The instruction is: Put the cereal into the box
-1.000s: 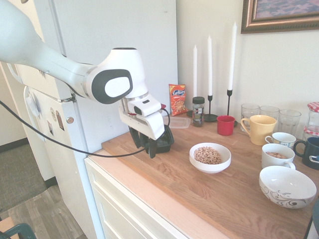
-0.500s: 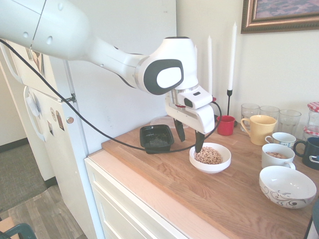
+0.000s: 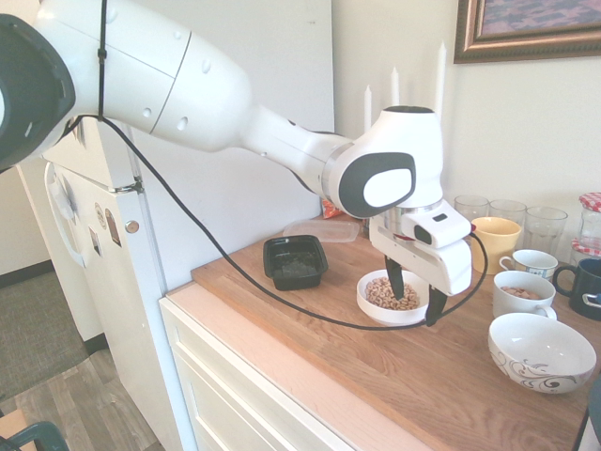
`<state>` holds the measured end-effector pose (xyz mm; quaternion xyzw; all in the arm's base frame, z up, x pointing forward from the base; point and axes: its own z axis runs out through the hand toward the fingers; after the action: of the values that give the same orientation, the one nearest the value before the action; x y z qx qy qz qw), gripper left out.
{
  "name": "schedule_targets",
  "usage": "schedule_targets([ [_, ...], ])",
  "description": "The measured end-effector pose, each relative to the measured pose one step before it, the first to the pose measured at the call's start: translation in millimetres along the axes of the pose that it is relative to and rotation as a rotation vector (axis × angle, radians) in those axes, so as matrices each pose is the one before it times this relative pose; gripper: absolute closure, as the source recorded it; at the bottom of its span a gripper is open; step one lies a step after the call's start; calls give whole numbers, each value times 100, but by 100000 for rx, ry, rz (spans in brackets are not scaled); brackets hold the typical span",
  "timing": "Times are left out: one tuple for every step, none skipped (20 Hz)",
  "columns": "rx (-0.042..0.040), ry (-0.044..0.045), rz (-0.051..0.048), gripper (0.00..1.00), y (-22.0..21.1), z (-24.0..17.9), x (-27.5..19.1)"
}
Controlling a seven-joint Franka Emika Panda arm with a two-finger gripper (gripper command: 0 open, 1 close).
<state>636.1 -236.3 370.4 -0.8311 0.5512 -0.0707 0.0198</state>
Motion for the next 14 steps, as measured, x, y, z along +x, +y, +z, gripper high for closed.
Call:
schedule_targets([
  [-246, -372, 140, 0, -200, 670, 161],
  [194, -421, 457, 0, -254, 521, 217],
  [339, -340, 584, 0, -240, 416, 250],
  [585, -517, 891, 0, -193, 339, 320],
  [708, -565, 927, 0, -61, 256, 393],
  [695, -960, 1008, 0, 50, 262, 370],
  [880, -1168, 899, 0, 36, 181, 324],
  [1146, -1675, 916, 0, -10, 165, 232],
  [1326, -1613, 936, 0, -65, 118, 183],
  [1118, -1549, 568, 0, -131, 78, 118],
  [737, -1376, 601, 0, -123, 172, 39],
  [613, -1193, 548, 0, -125, 225, -47],
  [298, -807, 278, 0, -148, 233, -78],
  [239, -746, 175, 0, -183, 261, -87],
])
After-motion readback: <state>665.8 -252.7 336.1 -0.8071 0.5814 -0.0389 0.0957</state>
